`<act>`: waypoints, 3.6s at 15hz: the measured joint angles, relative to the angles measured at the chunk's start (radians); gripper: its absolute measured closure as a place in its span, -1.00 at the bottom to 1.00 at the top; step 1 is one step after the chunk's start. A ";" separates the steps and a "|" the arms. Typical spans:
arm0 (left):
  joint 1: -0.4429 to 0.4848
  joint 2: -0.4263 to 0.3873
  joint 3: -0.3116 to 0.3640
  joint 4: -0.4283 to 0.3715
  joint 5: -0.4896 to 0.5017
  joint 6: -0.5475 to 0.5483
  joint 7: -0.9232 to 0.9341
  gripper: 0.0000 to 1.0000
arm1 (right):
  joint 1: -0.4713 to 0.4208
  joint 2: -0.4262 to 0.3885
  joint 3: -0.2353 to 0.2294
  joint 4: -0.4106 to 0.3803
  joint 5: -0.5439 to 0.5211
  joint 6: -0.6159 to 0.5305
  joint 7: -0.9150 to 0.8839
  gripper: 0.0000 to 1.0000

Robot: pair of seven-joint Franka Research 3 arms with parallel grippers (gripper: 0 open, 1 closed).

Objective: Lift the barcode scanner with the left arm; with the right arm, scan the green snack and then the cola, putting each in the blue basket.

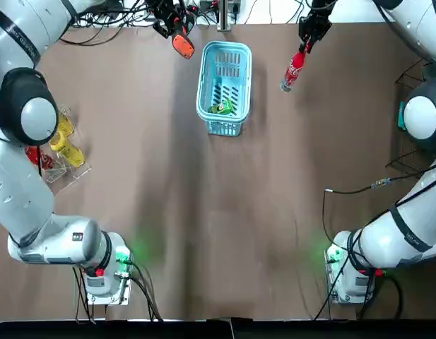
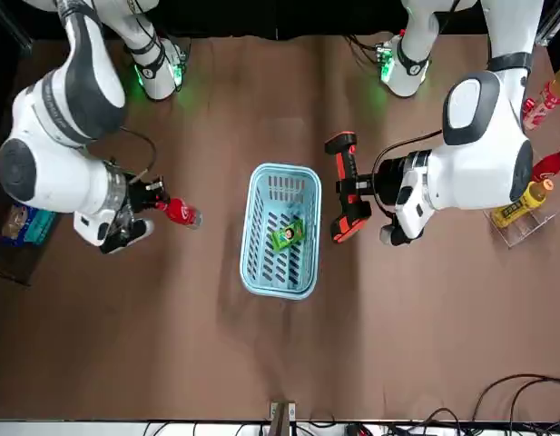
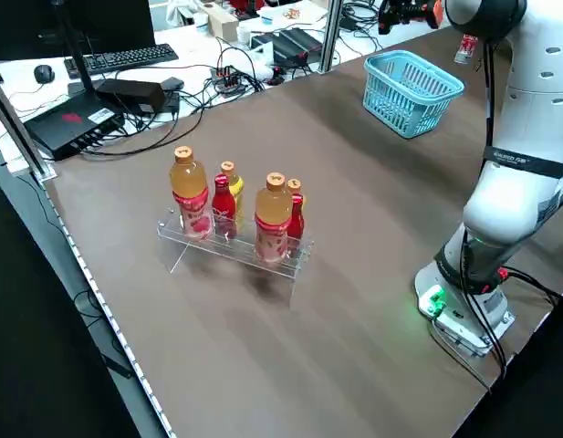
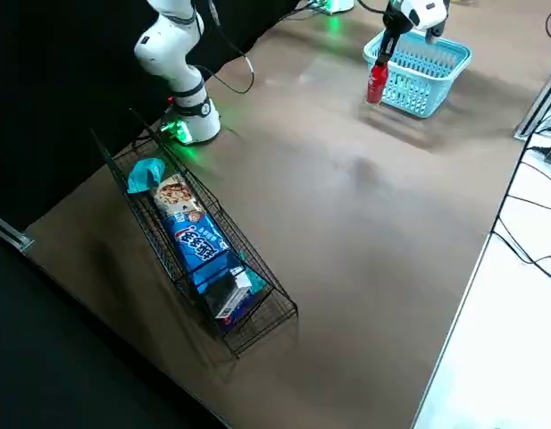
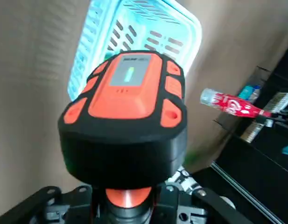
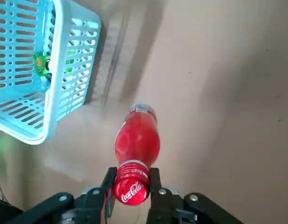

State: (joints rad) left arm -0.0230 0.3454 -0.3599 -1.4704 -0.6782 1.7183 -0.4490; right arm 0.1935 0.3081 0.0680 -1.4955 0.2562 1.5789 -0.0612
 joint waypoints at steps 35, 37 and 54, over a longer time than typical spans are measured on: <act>-0.203 0.083 -0.018 0.005 -0.119 0.161 0.050 0.31 | 0.193 -0.002 -0.012 0.114 0.196 0.101 -0.369 0.36; -0.221 0.095 -0.018 0.006 -0.119 0.203 0.064 0.31 | 0.193 -0.002 -0.012 0.114 0.196 0.101 -0.368 0.36; -0.270 0.148 -0.014 0.038 -0.118 0.195 0.079 0.31 | 0.193 -0.002 -0.014 0.114 0.197 0.098 -0.314 0.36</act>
State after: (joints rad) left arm -0.2932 0.4934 -0.3740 -1.4328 -0.7967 1.9132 -0.3699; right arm 0.3866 0.3064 0.0545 -1.3817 0.4529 1.6768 -0.3756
